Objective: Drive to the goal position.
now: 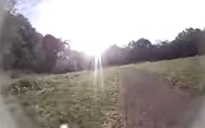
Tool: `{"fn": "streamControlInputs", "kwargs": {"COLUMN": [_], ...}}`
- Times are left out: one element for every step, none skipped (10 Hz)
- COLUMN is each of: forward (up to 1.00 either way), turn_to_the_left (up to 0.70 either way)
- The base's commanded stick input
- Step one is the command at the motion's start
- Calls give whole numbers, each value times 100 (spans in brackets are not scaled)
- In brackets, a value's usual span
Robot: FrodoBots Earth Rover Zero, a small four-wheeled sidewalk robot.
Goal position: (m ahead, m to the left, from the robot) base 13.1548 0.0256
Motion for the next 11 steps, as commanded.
{"fn": "streamControlInputs", "kwargs": {"forward": [85, 85, 85, 85, 85, 85, 85, 85, 85, 85, 85], "turn_to_the_left": [0, -3, -9, -28, -34, -34, -34, -34, -34, -34, -34]}}
